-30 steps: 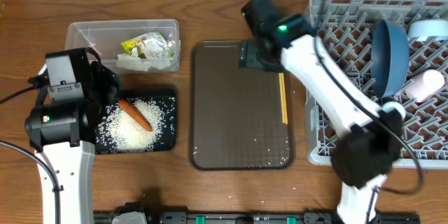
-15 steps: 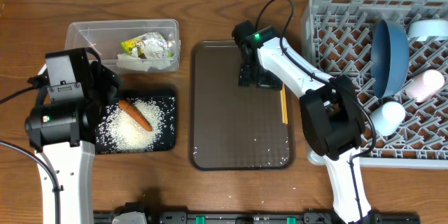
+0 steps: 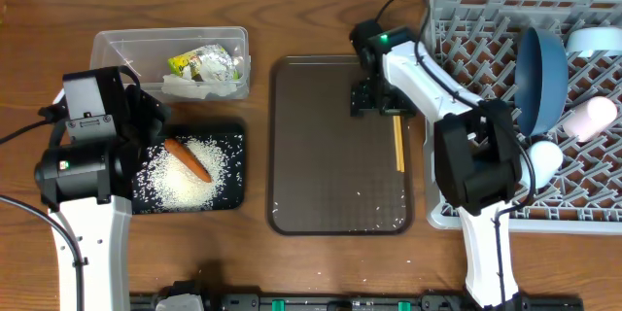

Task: Sort waste into correct bins and load items into the dishwasher rack
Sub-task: 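Reach the right gripper to the wooden chopsticks on the brown tray, then grasp one chopstick with the right gripper and lift it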

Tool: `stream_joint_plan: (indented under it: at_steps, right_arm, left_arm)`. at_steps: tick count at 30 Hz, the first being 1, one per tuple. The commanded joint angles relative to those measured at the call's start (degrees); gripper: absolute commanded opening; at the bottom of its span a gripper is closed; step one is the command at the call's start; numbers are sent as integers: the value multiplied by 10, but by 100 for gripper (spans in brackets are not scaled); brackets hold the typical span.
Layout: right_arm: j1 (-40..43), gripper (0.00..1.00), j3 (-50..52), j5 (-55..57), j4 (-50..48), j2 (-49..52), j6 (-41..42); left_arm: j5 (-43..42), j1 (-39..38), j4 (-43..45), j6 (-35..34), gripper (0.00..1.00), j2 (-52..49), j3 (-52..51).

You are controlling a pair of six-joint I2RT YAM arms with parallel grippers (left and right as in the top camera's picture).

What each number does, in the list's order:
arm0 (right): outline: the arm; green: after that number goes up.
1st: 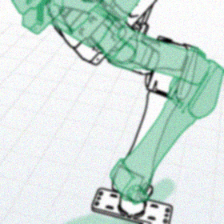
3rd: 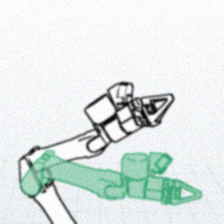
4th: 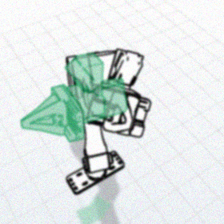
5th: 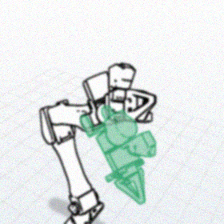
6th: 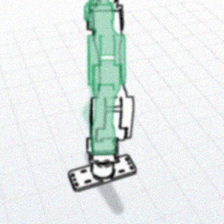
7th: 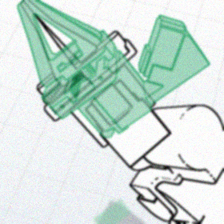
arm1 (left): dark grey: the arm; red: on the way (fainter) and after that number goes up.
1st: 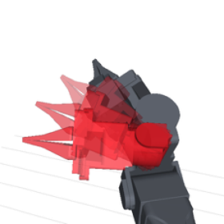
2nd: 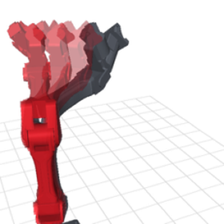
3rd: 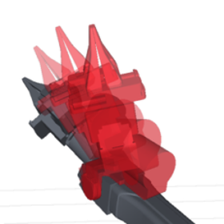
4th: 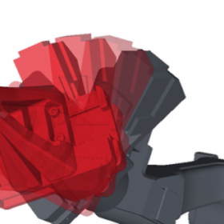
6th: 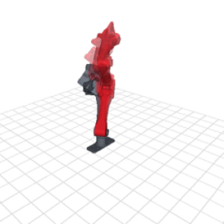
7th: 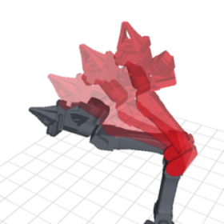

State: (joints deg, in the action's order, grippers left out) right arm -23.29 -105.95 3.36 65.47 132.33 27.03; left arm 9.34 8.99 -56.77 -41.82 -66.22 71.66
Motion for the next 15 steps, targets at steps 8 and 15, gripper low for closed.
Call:
stream_joint_plan:
  at_steps: [8, 15]
  right_arm:
    - [-19, 87, 0, -23, -7, -1, -38]
    - [-26, 88, 0, -17, -7, -1, -33]
  left_arm:
    - [1, 4, -2, -1, 99, 0, 1]
    - [1, 4, -2, -1, 99, 0, 1]
